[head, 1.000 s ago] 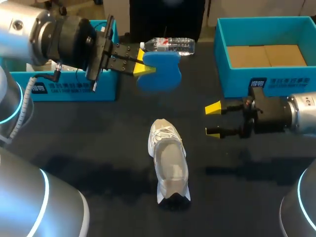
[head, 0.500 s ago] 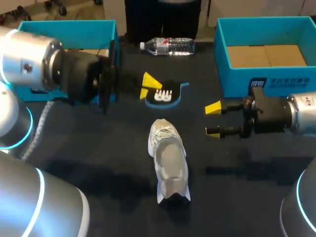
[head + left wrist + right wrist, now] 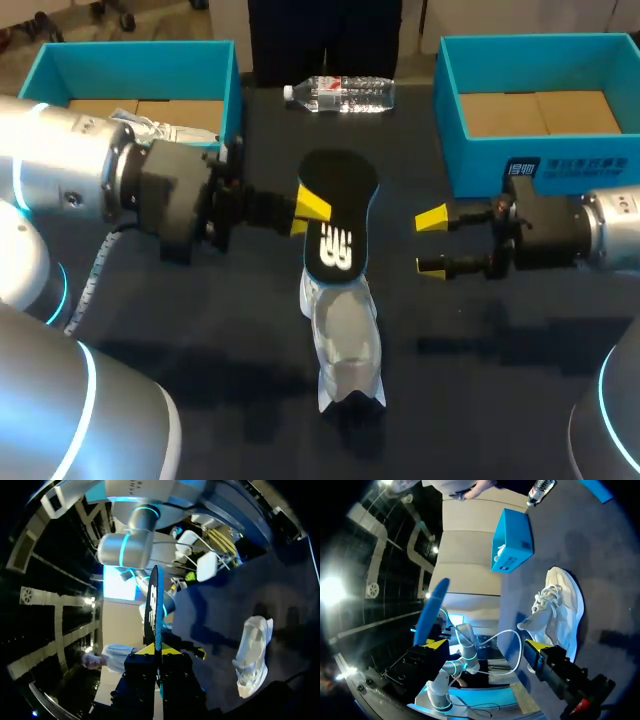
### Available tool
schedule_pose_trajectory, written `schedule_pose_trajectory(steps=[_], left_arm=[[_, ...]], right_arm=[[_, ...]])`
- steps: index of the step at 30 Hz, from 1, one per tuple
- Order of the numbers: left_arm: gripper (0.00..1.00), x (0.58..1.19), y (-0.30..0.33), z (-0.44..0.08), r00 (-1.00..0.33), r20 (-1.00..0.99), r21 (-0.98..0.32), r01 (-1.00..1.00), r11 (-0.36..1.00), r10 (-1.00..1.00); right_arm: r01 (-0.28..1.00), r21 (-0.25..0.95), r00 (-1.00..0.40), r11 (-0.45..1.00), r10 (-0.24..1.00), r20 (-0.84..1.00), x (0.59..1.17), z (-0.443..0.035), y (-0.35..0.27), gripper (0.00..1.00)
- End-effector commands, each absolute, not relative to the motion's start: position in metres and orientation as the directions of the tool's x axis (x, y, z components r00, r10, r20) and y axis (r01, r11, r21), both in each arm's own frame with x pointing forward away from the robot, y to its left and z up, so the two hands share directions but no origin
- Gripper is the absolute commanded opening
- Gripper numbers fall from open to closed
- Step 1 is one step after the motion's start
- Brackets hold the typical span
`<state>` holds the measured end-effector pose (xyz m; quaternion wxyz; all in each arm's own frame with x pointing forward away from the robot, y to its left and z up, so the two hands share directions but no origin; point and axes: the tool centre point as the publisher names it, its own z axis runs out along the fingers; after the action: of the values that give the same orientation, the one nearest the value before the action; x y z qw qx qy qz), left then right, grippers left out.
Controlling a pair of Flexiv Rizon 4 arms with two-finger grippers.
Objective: Take the shoe out of the shoebox, open the shoe tongue, remove and reinsert the insole, then place the shoe into the shoebox
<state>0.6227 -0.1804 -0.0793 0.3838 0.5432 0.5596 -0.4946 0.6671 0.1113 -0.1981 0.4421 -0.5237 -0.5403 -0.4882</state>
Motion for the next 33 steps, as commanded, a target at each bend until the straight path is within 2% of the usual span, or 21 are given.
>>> schedule_pose_trajectory(steps=[1, 4, 16, 18, 19, 20, 23, 33], left_arm=[[0.0, 0.624, -0.176, -0.096, -0.081, -0.969, -0.095, 0.994, -0.051, 0.234], [0.0, 0.634, -0.165, -0.11, 0.003, -0.979, -0.003, 1.0, -0.03, 0.204], [0.0, 0.634, -0.165, -0.11, 0.003, -0.979, -0.003, 1.0, -0.03, 0.204], [0.0, 0.637, -0.167, -0.122, 0.063, -0.983, 0.061, 0.998, -0.018, 0.174], [0.0, 0.639, -0.167, -0.128, 0.055, -0.985, 0.052, 0.998, -0.024, 0.163], [0.0, 0.64, -0.168, -0.134, 0.103, -0.976, 0.102, 0.995, -0.012, 0.194], [0.0, 0.643, -0.166, -0.148, 0.136, -0.969, 0.136, 0.991, -0.016, 0.204], [0.0, 0.644, -0.167, -0.172, 0.168, -0.963, 0.173, 0.985, 0.003, 0.209]], right_arm=[[0.997, 0.066, -0.061, -0.028, 0.135, 0.989, 0.667, -0.199, 0.113, 1.0], [0.997, 0.066, -0.061, -0.028, 0.135, 0.989, 0.667, -0.199, 0.113, 1.0], [0.997, 0.066, -0.061, -0.028, 0.135, 0.989, 0.667, -0.199, 0.113, 1.0], [0.997, 0.066, -0.061, -0.028, 0.135, 0.989, 0.667, -0.199, 0.113, 1.0], [0.998, 0.058, -0.054, -0.033, 0.118, 0.992, 0.669, -0.201, 0.113, 1.0], [0.998, 0.049, -0.044, -0.042, 0.112, 0.993, 0.672, -0.204, 0.113, 1.0], [0.998, 0.032, -0.027, -0.056, 0.09, 0.996, 0.676, -0.209, 0.115, 1.0], [0.999, 0.037, -0.035, -0.032, 0.062, 0.997, 0.688, -0.212, 0.134, 1.0]])
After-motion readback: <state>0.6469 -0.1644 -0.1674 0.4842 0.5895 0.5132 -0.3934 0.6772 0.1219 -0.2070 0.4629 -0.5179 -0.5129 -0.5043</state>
